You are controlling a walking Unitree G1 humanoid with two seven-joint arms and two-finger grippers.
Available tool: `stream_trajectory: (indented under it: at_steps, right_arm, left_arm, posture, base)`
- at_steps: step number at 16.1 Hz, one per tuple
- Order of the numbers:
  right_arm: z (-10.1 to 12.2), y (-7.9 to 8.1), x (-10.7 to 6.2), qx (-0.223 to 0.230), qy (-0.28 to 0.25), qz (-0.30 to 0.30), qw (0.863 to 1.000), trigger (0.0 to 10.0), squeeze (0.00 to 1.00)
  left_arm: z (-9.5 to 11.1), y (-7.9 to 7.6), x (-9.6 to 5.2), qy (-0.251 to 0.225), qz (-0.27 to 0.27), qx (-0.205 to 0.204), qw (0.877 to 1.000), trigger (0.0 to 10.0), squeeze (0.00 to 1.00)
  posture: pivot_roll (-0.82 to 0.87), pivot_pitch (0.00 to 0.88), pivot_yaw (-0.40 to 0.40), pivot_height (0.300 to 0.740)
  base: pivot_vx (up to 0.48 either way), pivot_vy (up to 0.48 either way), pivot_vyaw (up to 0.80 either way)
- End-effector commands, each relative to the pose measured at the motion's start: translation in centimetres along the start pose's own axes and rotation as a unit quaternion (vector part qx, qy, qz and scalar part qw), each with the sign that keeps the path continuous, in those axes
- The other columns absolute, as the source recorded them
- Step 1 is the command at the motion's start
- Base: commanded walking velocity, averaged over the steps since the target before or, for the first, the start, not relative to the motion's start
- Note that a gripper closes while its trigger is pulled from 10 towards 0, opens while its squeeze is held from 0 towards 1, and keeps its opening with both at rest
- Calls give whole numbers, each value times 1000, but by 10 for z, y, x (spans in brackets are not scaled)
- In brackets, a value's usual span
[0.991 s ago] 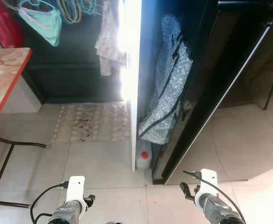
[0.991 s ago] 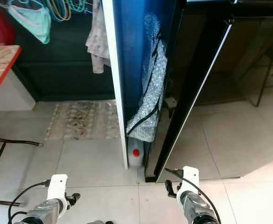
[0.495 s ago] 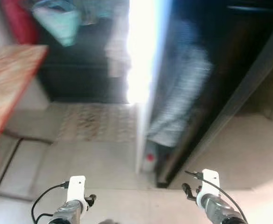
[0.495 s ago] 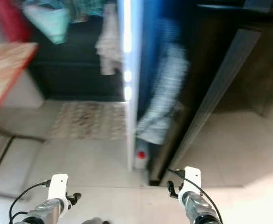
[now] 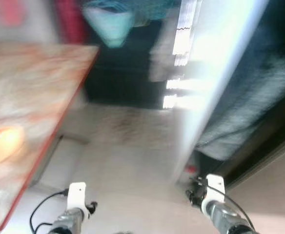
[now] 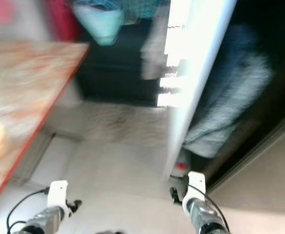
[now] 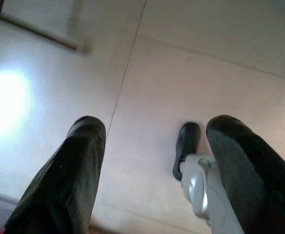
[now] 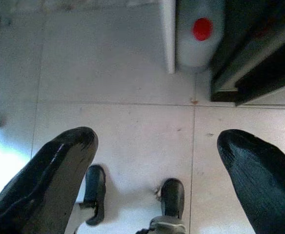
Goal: Restocking fridge
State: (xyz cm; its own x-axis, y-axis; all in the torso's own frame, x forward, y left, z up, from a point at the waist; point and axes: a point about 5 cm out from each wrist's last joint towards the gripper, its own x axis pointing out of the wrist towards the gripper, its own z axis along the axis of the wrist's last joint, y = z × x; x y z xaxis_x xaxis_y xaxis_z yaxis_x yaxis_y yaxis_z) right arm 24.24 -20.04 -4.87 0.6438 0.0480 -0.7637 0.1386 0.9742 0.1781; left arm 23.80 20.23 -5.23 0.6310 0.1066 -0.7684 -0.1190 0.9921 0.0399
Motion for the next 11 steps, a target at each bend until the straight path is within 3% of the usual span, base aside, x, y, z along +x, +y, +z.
stream_trajectory:
  at_steps: [1,4,7,11]
  right_arm:
    - [-2,-2,-1,-8,7,-2,1000,10000,0]
    - [-1,-2,-1,-25,7,3,1000,10000,0]
    - [1,0,-1,-110,22,37,993,10000,0]
    - [1,2,-1,-146,27,54,987,10000,0]
  left_arm:
    - [-9,0,-1,15,0,-4,1000,10000,0]
    - [-9,0,-1,16,0,-4,1000,10000,0]
    - [-9,0,-1,17,-6,11,1000,10000,0]
    - [-9,1,-1,13,-1,11,1000,10000,0]
  posture:
    - [115,101,-3,740]
    - [112,100,-4,740]
    - [108,92,-4,740]
    - [109,80,0,740]
  base:
    - [0,0,800]
    - [0,0,800]
    - [0,0,800]
    - [0,0,800]
